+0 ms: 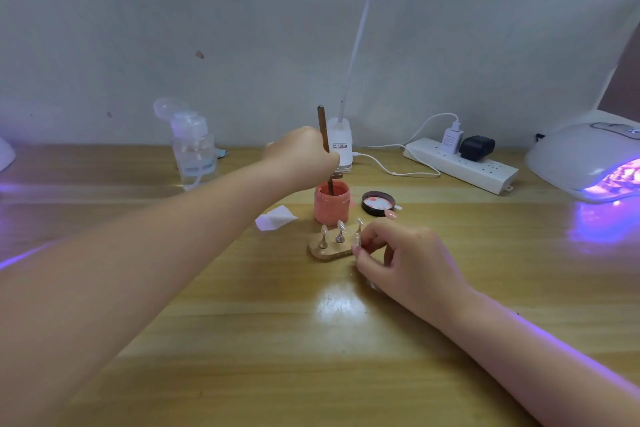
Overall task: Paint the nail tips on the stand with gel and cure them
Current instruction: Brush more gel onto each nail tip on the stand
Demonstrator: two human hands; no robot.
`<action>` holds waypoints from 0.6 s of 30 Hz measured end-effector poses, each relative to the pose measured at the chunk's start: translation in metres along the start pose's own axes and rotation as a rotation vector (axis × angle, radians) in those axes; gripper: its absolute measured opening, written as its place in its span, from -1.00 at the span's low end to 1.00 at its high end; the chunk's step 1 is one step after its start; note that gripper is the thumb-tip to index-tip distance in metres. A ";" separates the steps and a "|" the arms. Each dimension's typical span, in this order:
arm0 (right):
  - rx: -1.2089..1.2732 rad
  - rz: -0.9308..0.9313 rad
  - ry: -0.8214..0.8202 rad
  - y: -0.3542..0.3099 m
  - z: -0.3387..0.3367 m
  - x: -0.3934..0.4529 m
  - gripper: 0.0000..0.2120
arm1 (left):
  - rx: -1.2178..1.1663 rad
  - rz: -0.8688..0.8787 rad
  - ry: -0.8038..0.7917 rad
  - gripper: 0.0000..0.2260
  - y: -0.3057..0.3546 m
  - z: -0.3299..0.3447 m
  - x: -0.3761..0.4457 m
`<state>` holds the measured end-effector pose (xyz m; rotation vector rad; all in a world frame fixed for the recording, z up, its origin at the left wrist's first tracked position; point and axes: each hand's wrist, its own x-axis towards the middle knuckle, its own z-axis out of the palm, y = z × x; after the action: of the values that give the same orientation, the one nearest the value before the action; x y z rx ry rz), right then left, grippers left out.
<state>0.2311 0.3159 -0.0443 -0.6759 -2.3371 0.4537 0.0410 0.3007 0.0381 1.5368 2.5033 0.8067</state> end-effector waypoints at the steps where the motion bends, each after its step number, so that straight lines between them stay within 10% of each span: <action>1: 0.007 0.003 0.000 0.000 0.000 0.000 -0.92 | 0.015 -0.005 -0.013 -0.77 0.000 0.001 0.000; 18: 0.287 0.141 -0.014 0.006 -0.004 0.004 -0.91 | -1.129 -0.499 0.020 -0.82 -0.044 -0.018 -0.018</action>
<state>0.2334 0.3234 -0.0418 -0.7001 -2.1856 0.8407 0.0082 0.2631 0.0288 0.4923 1.6700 1.6601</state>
